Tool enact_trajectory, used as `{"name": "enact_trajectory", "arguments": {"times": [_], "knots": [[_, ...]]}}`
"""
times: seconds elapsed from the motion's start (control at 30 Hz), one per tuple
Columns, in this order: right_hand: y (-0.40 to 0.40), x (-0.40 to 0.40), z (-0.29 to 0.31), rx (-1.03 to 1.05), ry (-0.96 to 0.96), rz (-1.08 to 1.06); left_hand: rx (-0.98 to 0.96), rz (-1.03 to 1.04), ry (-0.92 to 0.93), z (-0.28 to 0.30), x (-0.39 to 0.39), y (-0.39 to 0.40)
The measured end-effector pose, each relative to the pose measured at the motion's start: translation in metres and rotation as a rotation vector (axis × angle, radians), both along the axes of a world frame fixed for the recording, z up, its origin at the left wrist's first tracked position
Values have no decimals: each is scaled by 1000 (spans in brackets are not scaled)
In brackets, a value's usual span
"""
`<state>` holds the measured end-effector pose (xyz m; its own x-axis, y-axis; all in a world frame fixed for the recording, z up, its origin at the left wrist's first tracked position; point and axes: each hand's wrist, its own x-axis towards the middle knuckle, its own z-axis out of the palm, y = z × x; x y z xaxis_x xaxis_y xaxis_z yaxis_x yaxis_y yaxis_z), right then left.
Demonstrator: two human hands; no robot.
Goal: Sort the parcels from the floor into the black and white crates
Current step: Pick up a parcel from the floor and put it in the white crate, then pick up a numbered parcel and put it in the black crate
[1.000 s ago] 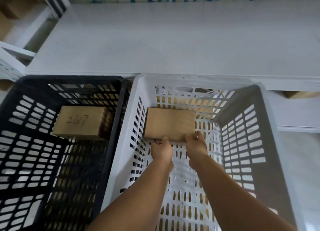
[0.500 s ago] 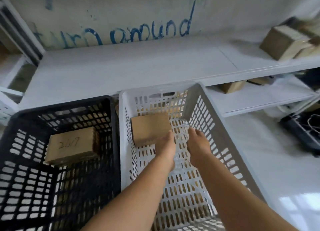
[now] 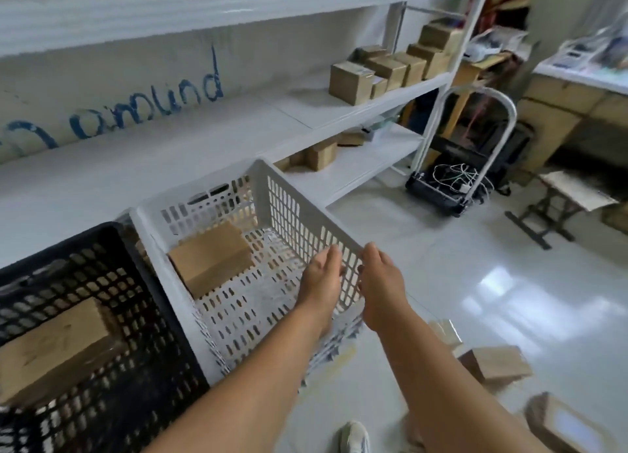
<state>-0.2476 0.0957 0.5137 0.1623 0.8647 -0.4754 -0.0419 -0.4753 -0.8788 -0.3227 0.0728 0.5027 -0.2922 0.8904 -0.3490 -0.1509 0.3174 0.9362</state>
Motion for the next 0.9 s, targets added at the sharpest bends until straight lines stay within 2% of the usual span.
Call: {"name": "enact_trajectory", "arguments": {"times": [0.17, 0.27, 0.5, 0.63, 0.9], "knots": [[-21, 73, -11, -52, 23, -184, 37, -203, -80, 0, 69, -14], [-35, 118, -25, -105, -1, -282, -8, -307, -54, -14, 107, -20], [-78, 225, -64, -236, 84, -479, -206, -468, -41, -59, 200, -42], [-103, 291, -89, -289, 71, -554, -322, -521, -22, -77, 255, -59], [-148, 393, -143, -420, 242, -728, -485, -632, 80, -128, 340, -79]]}}
